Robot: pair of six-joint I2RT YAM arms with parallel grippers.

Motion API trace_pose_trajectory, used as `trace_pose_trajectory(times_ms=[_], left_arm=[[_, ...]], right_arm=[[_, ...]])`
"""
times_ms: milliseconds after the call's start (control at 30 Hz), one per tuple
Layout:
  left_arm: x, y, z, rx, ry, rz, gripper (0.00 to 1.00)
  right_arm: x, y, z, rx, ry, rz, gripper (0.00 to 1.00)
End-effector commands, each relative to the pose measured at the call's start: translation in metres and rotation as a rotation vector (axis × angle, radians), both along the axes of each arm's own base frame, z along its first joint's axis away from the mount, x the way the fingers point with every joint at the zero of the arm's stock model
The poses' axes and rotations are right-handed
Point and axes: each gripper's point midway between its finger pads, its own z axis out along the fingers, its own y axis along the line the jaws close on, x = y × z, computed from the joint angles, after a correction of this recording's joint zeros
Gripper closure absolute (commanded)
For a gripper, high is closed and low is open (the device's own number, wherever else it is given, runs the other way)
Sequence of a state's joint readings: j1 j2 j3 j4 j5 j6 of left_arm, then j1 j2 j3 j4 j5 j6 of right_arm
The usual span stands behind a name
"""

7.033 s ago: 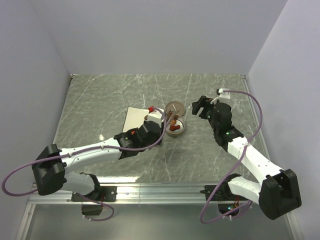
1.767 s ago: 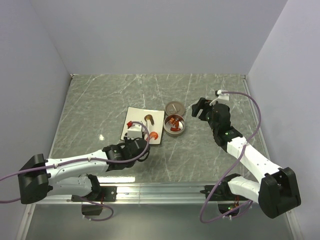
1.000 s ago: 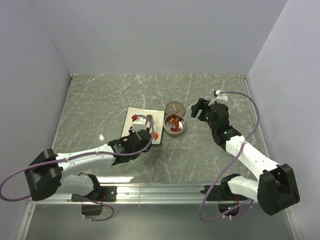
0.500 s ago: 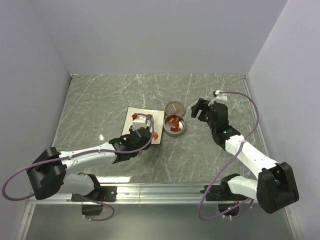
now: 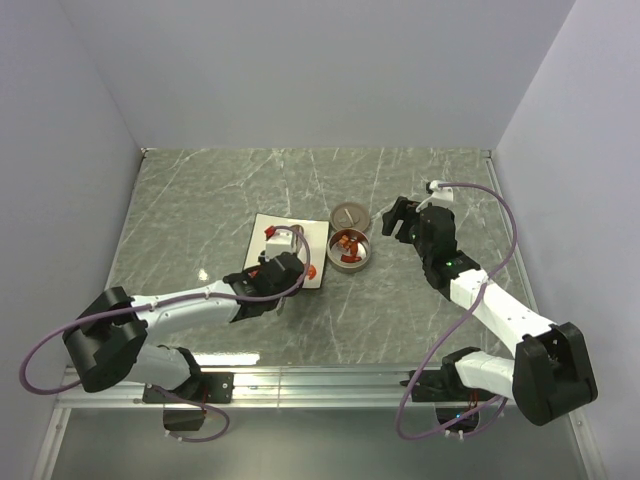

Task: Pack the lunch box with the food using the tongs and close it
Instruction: Pick up the food using the clamp, then place the food into the lunch box

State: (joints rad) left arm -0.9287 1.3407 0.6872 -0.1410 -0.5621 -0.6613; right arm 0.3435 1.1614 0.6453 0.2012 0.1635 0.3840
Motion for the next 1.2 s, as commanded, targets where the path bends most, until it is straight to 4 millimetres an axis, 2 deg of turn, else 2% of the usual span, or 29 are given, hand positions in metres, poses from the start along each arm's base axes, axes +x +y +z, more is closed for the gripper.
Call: trace_pose_trajectory(times_ms=[0,200,300,533,700,800,833,867,967,1000,1100,1167], left_arm=[[0.009,-0.011,0.015,-0.028,-0.027,-0.021,0.61],[0.011,-0.013,0.02,-0.03,-0.037,-0.026,0.76],[0.01,-0.015,0.029,-0.056,-0.053,-0.042,0.79],[0.006,-0.019,0.076,-0.137,-0.143,-0.086,0.81],[0.004,-0.027,0.091,-0.155,-0.169,-0.115,0.81],[0.003,-0.042,0.099,-0.155,-0.186,-0.15,0.81],[0.0,-0.049,0.098,-0.149,-0.182,-0.17,0.81],[0.001,-0.058,0.106,-0.164,-0.197,-0.185,0.81],[-0.003,-0.08,0.104,-0.153,-0.193,-0.247,0.81],[-0.002,-0.088,0.112,-0.166,-0.206,-0.258,0.81],[-0.007,-0.109,0.106,-0.161,-0.19,-0.32,0.81],[-0.01,-0.115,0.103,-0.165,-0.18,-0.34,0.81]], right_arm=[[0.009,0.001,0.021,0.012,-0.058,0.001,0.18],[0.01,0.0,0.021,0.013,-0.058,-0.004,0.18],[0.01,0.0,0.019,0.011,-0.054,-0.006,0.18],[0.01,0.0,0.02,0.011,-0.054,-0.006,0.18],[0.01,0.0,0.02,0.012,-0.054,-0.008,0.18],[0.009,-0.002,0.021,0.012,-0.055,-0.011,0.18],[0.008,-0.001,0.022,0.013,-0.06,-0.011,0.18],[0.008,-0.003,0.022,0.011,-0.059,-0.015,0.18],[0.006,-0.003,0.023,0.014,-0.063,-0.016,0.18],[0.006,-0.004,0.024,0.014,-0.066,-0.018,0.18],[0.004,-0.006,0.025,0.014,-0.069,-0.024,0.18],[0.004,-0.006,0.025,0.015,-0.072,-0.026,0.18]])
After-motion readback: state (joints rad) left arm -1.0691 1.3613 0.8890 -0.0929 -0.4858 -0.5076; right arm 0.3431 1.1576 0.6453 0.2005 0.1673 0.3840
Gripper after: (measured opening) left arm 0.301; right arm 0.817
